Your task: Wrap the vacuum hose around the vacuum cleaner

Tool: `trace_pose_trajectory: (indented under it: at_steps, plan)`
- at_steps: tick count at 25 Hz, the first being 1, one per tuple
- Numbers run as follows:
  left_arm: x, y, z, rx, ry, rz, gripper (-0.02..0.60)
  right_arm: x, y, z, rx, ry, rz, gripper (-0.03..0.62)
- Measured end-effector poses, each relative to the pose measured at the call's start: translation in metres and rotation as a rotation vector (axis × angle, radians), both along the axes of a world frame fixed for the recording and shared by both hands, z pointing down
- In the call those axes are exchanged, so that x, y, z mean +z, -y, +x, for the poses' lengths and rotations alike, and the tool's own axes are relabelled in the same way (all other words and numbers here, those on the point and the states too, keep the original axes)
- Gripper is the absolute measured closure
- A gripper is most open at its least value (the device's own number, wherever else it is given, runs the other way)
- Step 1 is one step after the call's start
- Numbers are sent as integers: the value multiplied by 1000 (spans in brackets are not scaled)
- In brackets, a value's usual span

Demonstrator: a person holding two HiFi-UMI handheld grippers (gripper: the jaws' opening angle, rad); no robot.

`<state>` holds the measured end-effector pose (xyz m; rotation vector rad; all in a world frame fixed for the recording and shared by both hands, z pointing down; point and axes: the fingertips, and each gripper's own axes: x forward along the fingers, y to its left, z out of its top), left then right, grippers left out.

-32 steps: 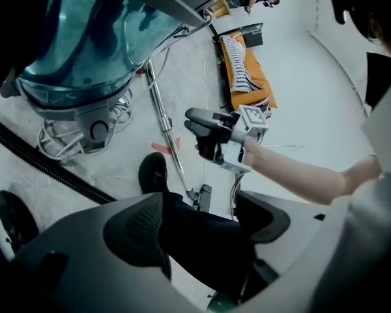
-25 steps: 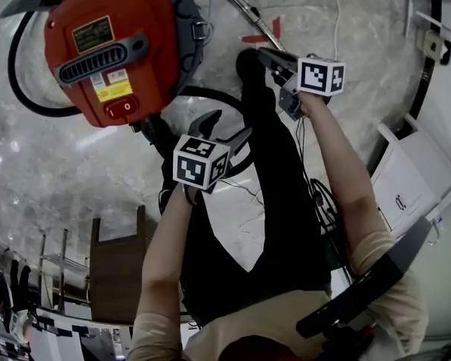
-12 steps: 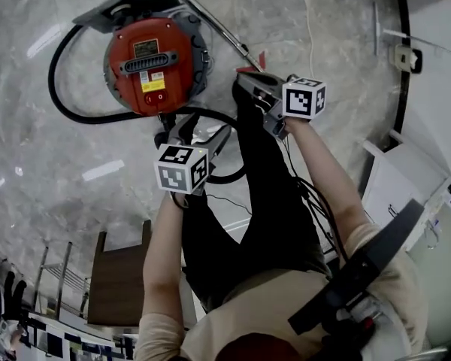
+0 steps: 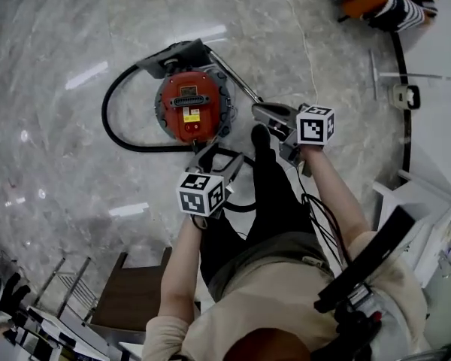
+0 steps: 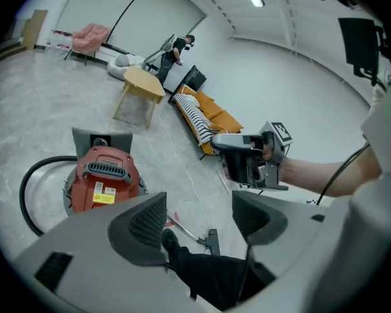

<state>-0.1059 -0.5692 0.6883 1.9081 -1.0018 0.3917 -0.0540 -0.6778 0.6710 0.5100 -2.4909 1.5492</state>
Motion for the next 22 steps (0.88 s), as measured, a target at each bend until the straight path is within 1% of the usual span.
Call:
trace_pose_trajectory:
  at_steps: [2, 5, 6, 8, 9, 10, 12, 14, 15, 17, 19, 20, 22]
  plan:
    - [-25, 0, -4, -15, 24, 30, 262, -24, 3, -7, -37, 10, 27, 589]
    - [-51, 10, 5, -7, 59, 61, 264, -48, 14, 11, -68, -69, 88, 589]
    - [-60, 21, 3, -16, 70, 73, 264, -58, 26, 12, -76, -69, 113, 589]
    - [-83, 40, -15, -40, 93, 102, 265, -84, 44, -6, -98, -22, 150, 589]
    - [-99, 39, -26, -41, 106, 119, 265, -100, 40, -19, -108, 11, 150, 589]
    - [-119, 31, -36, -35, 121, 139, 265, -117, 27, -32, -123, 52, 134, 589]
    - [-167, 11, -53, -32, 161, 196, 276, -156, -7, -57, -185, 146, 97, 589]
    - [-216, 1, -67, -63, 191, 246, 295, -200, -32, -77, -251, 215, 96, 589]
    - [-238, -3, -73, -86, 189, 264, 309, -223, -42, -87, -283, 242, 107, 589]
    - [-269, -21, -89, -141, 150, 282, 330, -268, -62, -108, -356, 295, 139, 589]
    - [-281, -58, -113, -217, 119, 276, 378, -306, -93, -135, -460, 368, 177, 589]
    - [-286, -76, -127, -260, 125, 279, 420, -321, -110, -149, -519, 400, 201, 589]
    - [-303, -100, -149, -344, 166, 309, 536, -347, -135, -169, -621, 425, 267, 589]
